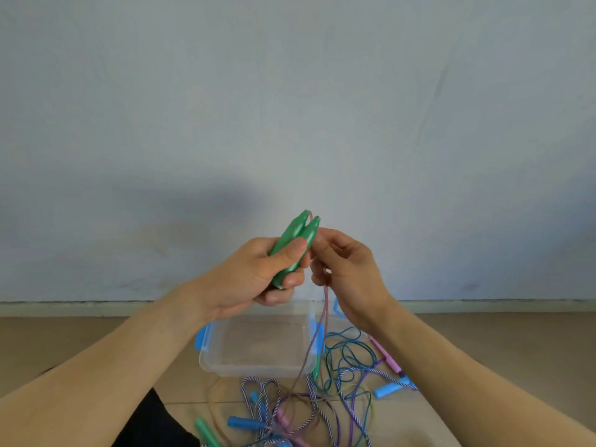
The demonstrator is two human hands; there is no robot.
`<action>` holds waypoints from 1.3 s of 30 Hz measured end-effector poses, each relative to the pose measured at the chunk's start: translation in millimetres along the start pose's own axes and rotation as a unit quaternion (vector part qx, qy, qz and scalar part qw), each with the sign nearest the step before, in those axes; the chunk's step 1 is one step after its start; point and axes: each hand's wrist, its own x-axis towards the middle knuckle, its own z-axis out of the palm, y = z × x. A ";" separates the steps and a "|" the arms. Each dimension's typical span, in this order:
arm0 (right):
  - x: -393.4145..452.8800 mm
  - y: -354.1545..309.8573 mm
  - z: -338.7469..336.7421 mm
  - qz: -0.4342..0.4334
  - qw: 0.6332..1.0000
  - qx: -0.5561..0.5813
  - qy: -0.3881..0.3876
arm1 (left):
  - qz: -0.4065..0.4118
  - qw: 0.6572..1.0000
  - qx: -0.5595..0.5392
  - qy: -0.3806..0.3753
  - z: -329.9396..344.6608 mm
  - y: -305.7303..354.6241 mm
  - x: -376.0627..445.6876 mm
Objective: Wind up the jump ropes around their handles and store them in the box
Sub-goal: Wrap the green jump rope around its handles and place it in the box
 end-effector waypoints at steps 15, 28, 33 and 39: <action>-7.4 11.6 -2.9 0.049 0.908 -0.415 -0.029 | 0.000 0.877 0.470 0.102 -5.9 -34.1 17.2; -10.0 14.9 -6.3 -0.071 0.693 -0.653 -0.297 | -0.198 0.731 0.636 -0.151 0.7 -48.4 22.0; -4.6 -1.8 -19.7 -0.056 0.788 -0.555 -0.261 | -0.239 0.750 0.581 -0.206 -1.4 -31.0 24.1; -0.4 1.2 -32.5 0.068 0.859 -0.413 -0.293 | -0.236 0.828 0.430 -0.272 -4.2 -37.4 18.3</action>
